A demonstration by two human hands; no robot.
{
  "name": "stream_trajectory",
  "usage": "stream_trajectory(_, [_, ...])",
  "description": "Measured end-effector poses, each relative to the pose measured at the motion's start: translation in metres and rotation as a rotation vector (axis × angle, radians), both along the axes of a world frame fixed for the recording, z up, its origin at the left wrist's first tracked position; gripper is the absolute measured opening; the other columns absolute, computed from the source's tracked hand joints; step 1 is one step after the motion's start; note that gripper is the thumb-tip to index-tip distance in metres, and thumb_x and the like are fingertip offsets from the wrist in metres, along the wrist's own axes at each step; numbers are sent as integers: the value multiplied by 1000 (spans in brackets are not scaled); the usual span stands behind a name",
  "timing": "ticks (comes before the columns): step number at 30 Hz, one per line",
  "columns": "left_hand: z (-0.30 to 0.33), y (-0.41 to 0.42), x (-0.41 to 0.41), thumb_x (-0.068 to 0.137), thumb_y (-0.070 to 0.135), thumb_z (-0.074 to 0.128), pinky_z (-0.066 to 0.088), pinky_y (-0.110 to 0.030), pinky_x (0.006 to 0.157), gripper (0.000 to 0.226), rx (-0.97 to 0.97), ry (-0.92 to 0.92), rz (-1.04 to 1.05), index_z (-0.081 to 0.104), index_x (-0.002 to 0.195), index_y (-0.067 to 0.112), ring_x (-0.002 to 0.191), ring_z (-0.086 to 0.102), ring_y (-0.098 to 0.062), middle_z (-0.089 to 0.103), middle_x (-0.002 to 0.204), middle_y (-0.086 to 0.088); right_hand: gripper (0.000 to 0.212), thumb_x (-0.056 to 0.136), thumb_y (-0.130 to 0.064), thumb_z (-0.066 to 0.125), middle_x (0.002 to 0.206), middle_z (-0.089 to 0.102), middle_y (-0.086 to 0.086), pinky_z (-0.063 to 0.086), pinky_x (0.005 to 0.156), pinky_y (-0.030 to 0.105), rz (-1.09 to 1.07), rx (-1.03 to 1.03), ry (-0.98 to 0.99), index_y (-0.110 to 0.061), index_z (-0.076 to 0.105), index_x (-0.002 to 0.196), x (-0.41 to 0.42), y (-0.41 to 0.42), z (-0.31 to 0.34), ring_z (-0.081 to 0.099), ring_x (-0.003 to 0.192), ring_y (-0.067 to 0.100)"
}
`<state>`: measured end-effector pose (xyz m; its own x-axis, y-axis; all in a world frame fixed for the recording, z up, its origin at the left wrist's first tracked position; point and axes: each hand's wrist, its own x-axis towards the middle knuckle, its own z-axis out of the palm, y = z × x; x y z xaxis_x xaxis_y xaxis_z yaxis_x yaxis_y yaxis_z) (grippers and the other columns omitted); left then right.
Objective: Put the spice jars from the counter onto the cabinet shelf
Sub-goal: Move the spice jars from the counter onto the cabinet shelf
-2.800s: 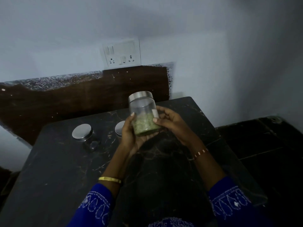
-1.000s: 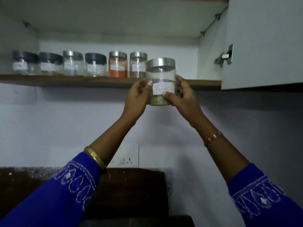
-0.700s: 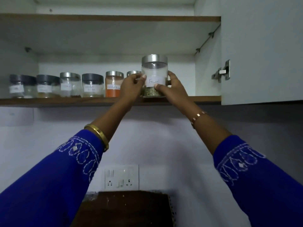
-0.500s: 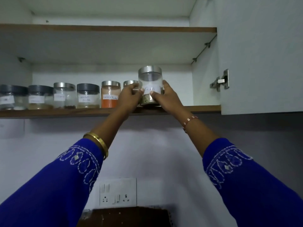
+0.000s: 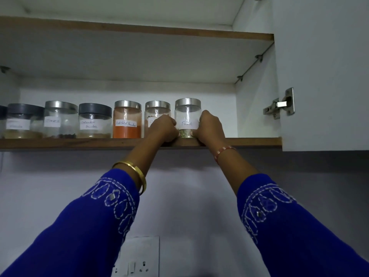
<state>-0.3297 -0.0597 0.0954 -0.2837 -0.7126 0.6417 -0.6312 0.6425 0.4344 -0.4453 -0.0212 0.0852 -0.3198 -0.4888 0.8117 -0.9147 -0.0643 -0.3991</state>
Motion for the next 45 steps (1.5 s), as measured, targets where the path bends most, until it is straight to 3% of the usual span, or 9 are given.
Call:
stream_trajectory(4, [6,-2,-7,92,6,46,38,-32,100,36,32,-124,15,50,127,0,124,46,-30,49,134,-18,25,88,0,52,118,59,20,39,75,26,-33,100,32,4,52,112,-4,-8,8,56,108,32])
stream_trajectory(6, [7,-3,-10,93,6,42,36,-32,103,40,28,-173,26,45,132,-2,127,44,-31,45,139,-19,26,90,-2,50,120,58,20,36,73,24,-50,161,39,4,51,115,-5,-9,11,56,110,31])
stream_trajectory(13, [-5,-2,-6,88,8,43,40,-34,92,26,-85,-61,-3,63,104,11,122,50,-29,62,111,-11,13,88,-2,49,100,62,17,39,74,27,-30,141,54,3,59,94,-8,-5,6,55,111,33])
stream_trajectory(18, [-46,11,6,91,13,40,39,-27,76,32,-518,125,68,64,112,9,99,62,-26,69,106,-13,28,91,-3,43,112,63,21,44,80,31,-56,25,262,2,61,112,8,3,-21,58,103,33])
stream_trajectory(21, [-71,15,23,83,6,41,42,-30,81,33,-579,199,-64,65,106,4,96,61,-29,68,102,-16,34,91,-4,45,120,60,19,40,95,35,-16,-40,343,0,56,122,18,14,-46,54,111,32])
stream_trajectory(24, [-106,31,38,83,3,40,39,-35,102,39,-490,283,-132,58,117,0,114,53,-29,60,119,-17,44,93,-9,48,142,42,20,22,115,37,49,-70,347,0,43,136,36,32,-87,35,135,33])
stream_trajectory(28, [-161,60,57,87,3,40,34,-39,111,40,-303,426,-184,53,125,2,123,49,-26,56,129,-14,52,97,-15,43,156,17,14,10,118,32,164,49,208,-6,25,146,69,55,-147,10,147,27])
stream_trajectory(38, [-299,104,143,91,7,41,28,-10,98,37,-32,387,-152,53,125,3,124,49,-21,56,131,-13,52,96,-20,47,155,25,9,18,115,26,331,184,-114,-10,31,144,161,83,-293,18,145,22])
stream_trajectory(45, [-386,104,213,90,-2,44,36,-8,93,35,170,383,-69,53,124,-1,117,53,-17,57,127,-16,53,95,-19,49,152,29,13,15,111,22,390,396,-218,-7,32,144,215,97,-384,21,143,24])
